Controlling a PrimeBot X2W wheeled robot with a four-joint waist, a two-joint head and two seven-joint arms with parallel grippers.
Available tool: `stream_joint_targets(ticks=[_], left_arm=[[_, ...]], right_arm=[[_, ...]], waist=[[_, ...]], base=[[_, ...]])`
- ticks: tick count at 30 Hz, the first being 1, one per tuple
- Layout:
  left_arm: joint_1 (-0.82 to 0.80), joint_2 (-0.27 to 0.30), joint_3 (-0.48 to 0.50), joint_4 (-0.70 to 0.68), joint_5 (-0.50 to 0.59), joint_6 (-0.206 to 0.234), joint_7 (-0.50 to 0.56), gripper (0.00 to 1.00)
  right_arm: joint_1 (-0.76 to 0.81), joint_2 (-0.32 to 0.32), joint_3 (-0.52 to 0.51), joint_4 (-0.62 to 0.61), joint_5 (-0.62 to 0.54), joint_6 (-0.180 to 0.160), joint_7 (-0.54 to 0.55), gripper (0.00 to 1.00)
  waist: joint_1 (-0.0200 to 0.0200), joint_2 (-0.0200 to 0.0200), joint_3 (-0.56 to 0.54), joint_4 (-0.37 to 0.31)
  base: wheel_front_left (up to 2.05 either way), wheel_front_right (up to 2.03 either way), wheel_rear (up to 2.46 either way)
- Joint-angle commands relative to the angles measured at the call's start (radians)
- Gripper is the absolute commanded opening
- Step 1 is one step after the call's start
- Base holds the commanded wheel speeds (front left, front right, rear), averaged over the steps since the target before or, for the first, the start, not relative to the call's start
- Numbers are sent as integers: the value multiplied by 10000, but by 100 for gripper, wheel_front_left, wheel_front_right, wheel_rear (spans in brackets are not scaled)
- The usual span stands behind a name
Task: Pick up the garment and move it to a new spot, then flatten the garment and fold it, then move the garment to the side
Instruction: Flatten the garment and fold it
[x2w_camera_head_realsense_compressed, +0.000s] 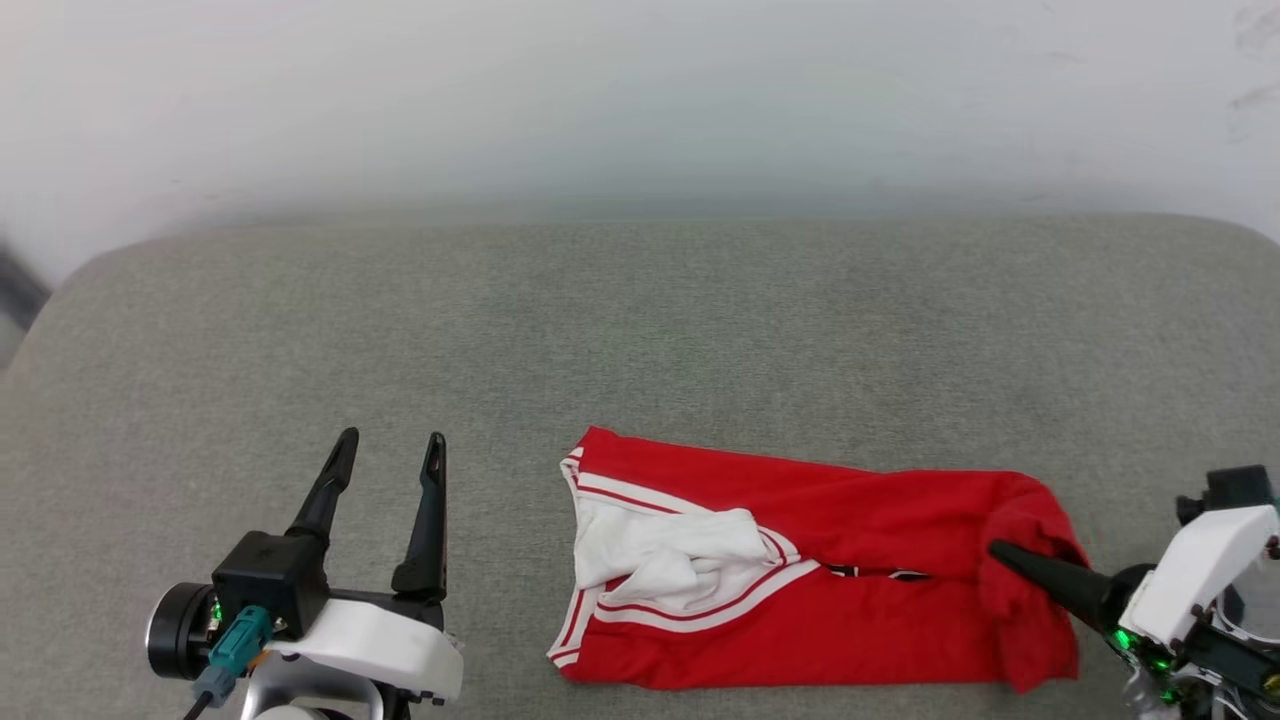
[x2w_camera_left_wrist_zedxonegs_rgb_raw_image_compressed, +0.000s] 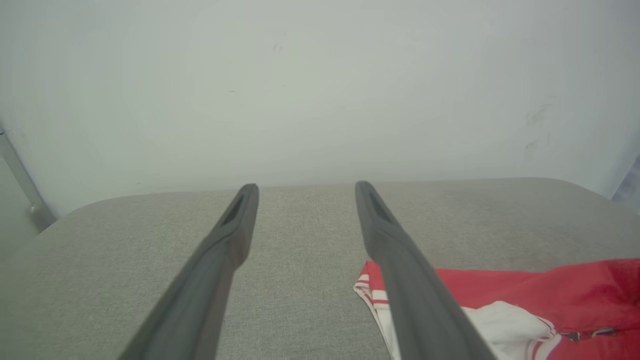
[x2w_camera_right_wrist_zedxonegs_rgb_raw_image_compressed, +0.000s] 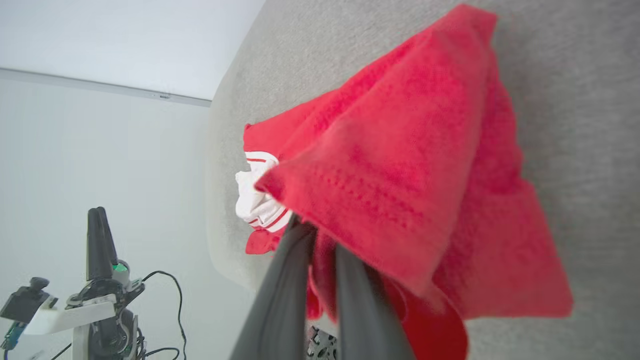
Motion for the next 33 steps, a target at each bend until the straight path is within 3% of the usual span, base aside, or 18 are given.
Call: stream_joint_targets(ticks=[1,8,16,19,26,27,28,33], left_arm=[[-57,6,-54,-49,59,33,47,100],[-381,-71,-142,125,19,-131,33,100],[-632,-179,-227,223,34,-218,-43,100],[-736,-225,-230,253,27,-239,-123,100],[-966,-345,-226,420,19,-355,-316,100],[-984,-354,-224,454,18,-364,-327,100],[-1001,-357,-216,479,13,-373,-334,100],[-1036,-308,-194,583,24,-369,-403,100]], right_arm=[[-51,42,170,54,465,-2,41,0],[-454,57,2378,854,2515,-2,-859,0],[-1318,54,5245,1452,3591,-2,-2099,0],[-1707,52,6039,1699,3624,-2,-2561,0],[-2485,53,6880,2793,2405,-2,-3986,1],[-2561,53,6976,2904,2296,-2,-4110,41],[-2624,46,7074,3014,2210,-2,-4190,100],[-2929,-205,7835,2773,1841,-2,-4475,100]], waist=[[0,-1,8,152],[0,-1,150,761],[0,-1,504,1439],[0,-1,741,1597],[0,-1,1226,1785],[0,-1,1253,1780],[0,-1,1274,1768],[0,-1,1203,1568]], base=[[0,0,0],[0,0,0],[0,0,0],[0,0,0],[0,0,0],[0,0,0],[0,0,0],[0,0,0]])
